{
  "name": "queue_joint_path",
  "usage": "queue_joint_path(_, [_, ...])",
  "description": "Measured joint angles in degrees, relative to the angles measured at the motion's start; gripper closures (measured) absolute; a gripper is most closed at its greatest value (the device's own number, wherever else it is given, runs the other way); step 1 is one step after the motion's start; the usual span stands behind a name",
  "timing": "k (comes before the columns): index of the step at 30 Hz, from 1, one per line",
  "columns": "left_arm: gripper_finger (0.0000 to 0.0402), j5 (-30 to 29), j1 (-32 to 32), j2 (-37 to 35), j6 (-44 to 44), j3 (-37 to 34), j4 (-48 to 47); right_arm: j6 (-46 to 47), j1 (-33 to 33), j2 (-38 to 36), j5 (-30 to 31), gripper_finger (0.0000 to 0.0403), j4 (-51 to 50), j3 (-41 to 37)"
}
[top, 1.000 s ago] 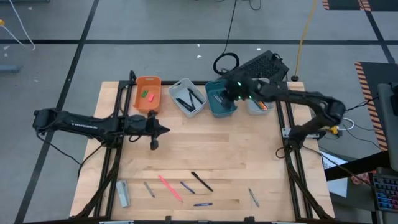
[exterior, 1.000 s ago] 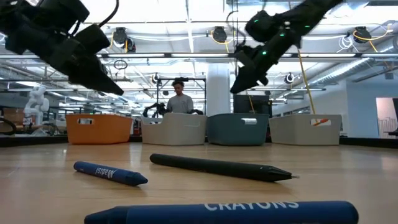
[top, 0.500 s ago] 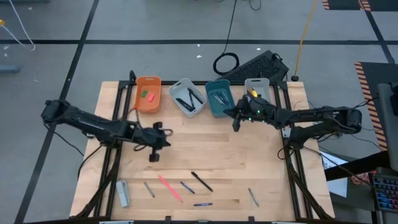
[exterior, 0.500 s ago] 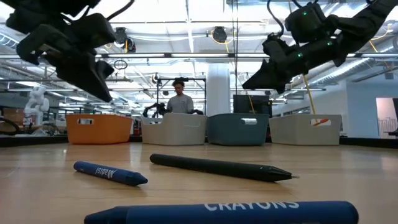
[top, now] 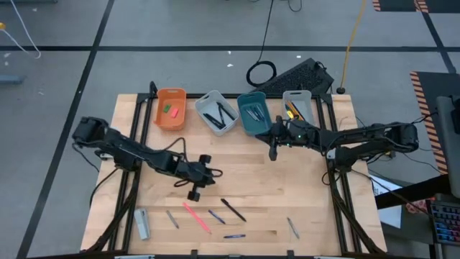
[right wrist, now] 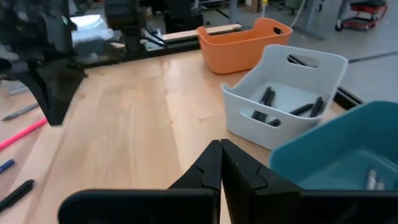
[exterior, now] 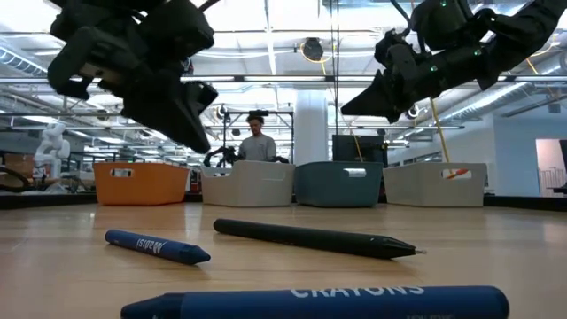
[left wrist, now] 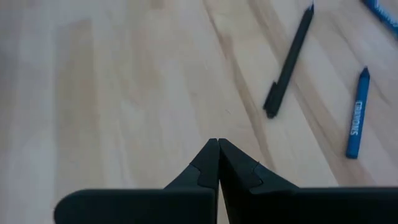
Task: Sort crayons/erasers/pens/pencils in bins
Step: Put the black pen into the left gray bin
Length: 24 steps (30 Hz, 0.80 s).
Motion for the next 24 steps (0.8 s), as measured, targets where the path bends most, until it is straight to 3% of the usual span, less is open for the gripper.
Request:
queue_joint_path(16, [0.0261, 3.85, -5.40, 19.83, 0.72, 11.54, 5.31, -2.13, 5.31, 0.02, 1.49, 0.0403, 1.74, 0.00])
queue_joint_path(21, [0.0255, 2.45, -5.61, 23.49, 0.15, 13.09, 5.43, -2.13, 6.78, 0.02, 1.53, 0.0403, 2.91, 0.00])
queue_joint_path(24, [0.0272, 1.81, -5.66, 24.71, -0.33, 13.78, 5.39, -1.90, 8.07, 0.02, 2.14, 0.0403, 2.76, 0.00])
